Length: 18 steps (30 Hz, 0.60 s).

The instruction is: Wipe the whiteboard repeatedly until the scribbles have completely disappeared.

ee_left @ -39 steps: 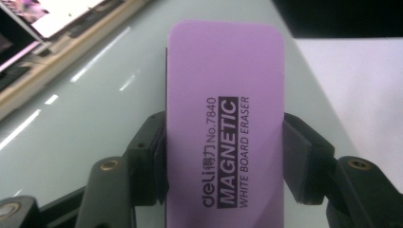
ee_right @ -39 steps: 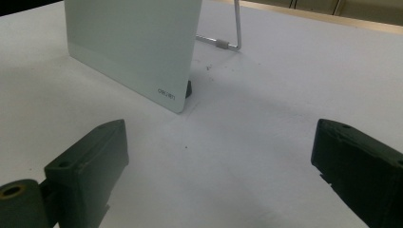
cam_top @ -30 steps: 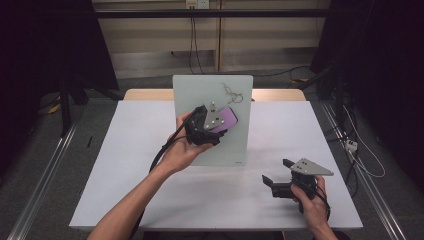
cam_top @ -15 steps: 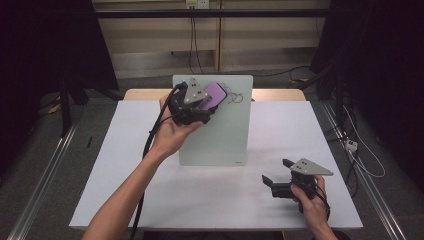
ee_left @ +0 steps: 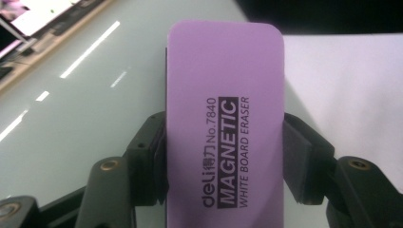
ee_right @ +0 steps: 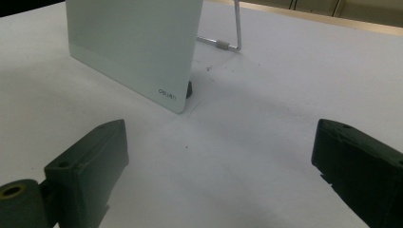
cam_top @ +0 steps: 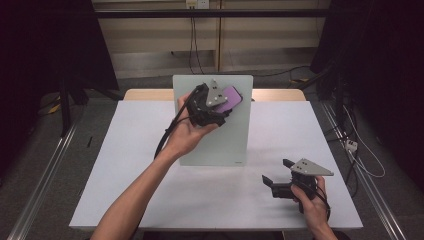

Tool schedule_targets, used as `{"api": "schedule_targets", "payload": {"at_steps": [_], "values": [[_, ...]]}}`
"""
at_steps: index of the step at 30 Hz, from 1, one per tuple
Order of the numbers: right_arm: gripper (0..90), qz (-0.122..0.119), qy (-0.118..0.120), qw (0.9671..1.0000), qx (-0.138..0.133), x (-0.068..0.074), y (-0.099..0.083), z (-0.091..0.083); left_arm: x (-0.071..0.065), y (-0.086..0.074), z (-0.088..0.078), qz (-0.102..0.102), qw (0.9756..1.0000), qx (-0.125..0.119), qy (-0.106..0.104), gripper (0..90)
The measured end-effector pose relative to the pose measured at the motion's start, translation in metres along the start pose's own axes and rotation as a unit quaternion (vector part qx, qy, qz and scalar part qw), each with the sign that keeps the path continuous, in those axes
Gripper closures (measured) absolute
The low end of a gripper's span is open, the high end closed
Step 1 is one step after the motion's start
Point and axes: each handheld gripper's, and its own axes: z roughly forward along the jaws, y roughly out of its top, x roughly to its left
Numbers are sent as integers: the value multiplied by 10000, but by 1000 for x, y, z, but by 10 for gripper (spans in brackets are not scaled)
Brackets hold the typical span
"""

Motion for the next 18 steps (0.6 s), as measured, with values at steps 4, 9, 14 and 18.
{"api": "schedule_targets", "payload": {"at_steps": [4, 9, 14, 18], "values": [[51, -2, -2, 10000, -7, 0, 0, 0, -21, -4, 15, 167, 9994, 211, -239, 410], [51, -6, -1, 10000, -24, 0, 0, 0, -23, -3, 19, 101, 9991, 244, -339, 410], [51, -5, 10, 10000, -30, -1, 0, -1, -7, 4, 7, -52, 9999, 106, -109, 411], [51, -7, 10, 10000, -25, 0, 0, -1, 11, 9, -5, -260, 9996, -75, 34, 411]]}}
